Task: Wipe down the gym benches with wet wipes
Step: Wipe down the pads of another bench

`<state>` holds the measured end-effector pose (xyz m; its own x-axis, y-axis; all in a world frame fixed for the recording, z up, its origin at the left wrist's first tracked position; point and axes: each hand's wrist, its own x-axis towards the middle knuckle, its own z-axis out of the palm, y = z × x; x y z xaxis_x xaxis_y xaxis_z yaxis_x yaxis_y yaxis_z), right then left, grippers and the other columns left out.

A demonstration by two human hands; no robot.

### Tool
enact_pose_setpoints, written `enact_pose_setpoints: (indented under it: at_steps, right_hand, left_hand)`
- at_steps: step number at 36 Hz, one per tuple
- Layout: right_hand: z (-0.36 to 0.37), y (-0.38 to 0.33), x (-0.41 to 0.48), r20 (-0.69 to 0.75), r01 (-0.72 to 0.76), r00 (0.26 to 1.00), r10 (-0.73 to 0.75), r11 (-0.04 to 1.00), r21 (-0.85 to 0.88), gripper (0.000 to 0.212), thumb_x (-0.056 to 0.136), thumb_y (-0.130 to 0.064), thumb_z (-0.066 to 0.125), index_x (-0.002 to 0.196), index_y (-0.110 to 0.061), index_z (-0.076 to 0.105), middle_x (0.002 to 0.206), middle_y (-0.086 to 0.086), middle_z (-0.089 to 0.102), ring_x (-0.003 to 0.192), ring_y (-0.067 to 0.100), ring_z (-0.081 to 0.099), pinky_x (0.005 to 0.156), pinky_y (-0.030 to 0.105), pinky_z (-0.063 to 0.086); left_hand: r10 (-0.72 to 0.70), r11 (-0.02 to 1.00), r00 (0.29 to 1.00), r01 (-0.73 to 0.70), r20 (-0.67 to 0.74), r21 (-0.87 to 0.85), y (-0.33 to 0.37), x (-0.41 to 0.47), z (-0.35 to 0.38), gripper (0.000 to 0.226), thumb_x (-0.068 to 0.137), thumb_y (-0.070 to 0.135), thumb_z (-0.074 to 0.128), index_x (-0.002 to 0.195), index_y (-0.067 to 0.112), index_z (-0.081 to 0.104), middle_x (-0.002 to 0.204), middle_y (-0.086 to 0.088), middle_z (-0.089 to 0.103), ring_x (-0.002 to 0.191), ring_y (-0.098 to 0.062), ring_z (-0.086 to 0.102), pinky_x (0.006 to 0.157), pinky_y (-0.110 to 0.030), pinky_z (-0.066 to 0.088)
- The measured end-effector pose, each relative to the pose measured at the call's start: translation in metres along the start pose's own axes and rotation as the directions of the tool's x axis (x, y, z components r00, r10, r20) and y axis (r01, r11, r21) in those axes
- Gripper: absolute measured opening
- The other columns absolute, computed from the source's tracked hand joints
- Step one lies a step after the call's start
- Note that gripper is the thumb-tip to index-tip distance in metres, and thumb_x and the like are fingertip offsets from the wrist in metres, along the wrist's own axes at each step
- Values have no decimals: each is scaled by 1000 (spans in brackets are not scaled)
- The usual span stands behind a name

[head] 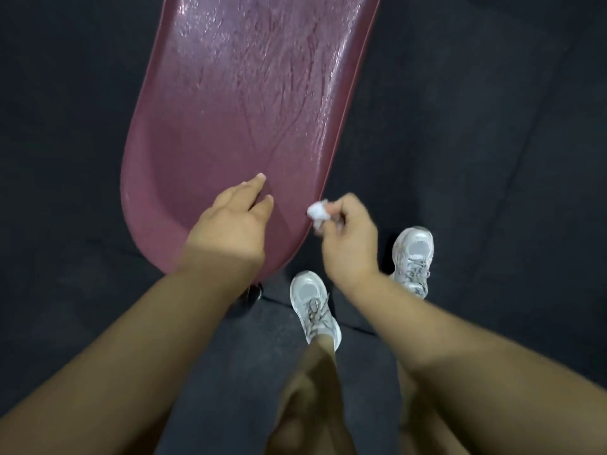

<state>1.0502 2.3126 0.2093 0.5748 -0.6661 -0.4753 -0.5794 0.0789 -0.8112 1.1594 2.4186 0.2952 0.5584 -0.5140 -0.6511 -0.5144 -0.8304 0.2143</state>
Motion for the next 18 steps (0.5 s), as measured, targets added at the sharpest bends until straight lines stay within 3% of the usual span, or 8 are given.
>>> enact_pose_setpoints:
  at_steps: [2, 4, 8, 11, 15, 18]
  right_hand:
    - [3, 10, -33, 98, -27, 995, 26, 1000, 9, 47, 80, 11, 48, 69, -34, 58, 94, 7, 65, 79, 10, 64, 79, 24, 53]
    - [7, 12, -42, 106, -41, 994, 41, 999, -8, 45, 81, 11, 50, 69, -32, 57, 94, 6, 65, 81, 4, 63, 79, 22, 51]
    - [8, -2, -11, -66, -25, 997, 25, 1000, -6, 39, 79, 13, 48, 68, -24, 47, 68, -11, 55, 59, -14, 52, 63, 8, 38]
    - [10, -15, 16, -148, -31, 988, 38, 998, 50, 35, 81, 14, 44, 69, -18, 44, 60, -9, 52, 45, -8, 50, 49, 6, 37]
    - [19, -4, 10, -158, -52, 986, 58, 998, 39, 36, 81, 11, 42, 68, -22, 43, 75, -1, 60, 59, 6, 58, 55, 16, 48]
    - [27, 21, -26, -112, -18, 993, 25, 997, 69, 41, 83, 13, 44, 68, -25, 46, 97, 11, 63, 66, 7, 63, 67, 19, 54]
  left_hand:
    - [-8, 999, 1000, 8, 5, -46, -6, -13, 12, 64, 91, -2, 35, 149, 22, 22, 158, 12, -4, 144, -10, -2, 115, -25, 9]
    - [6, 998, 1000, -6, 1, -60, -11, -24, 21, 65, 91, -4, 33, 149, 20, 20, 158, 10, -7, 144, -9, -5, 114, -23, 7]
    - [5, 998, 1000, -7, -31, -63, -23, -38, 34, 68, 88, -8, 36, 149, 19, 21, 158, 7, -5, 145, -10, -3, 112, -21, 4]
    - [-16, 997, 998, 12, -58, -76, -33, -47, 43, 72, 86, -9, 40, 149, 21, 21, 158, 9, -4, 145, -9, -3, 112, -21, 8]
    - [6, 998, 999, -9, -45, -63, -42, -53, 54, 90, 81, -14, 45, 150, 28, 7, 153, 17, -20, 142, -5, -12, 111, -23, 17]
    - [22, 997, 998, -26, -56, -71, -42, -53, 59, 94, 78, -20, 39, 150, 29, 4, 144, 20, -27, 137, -4, -18, 112, -23, 14]
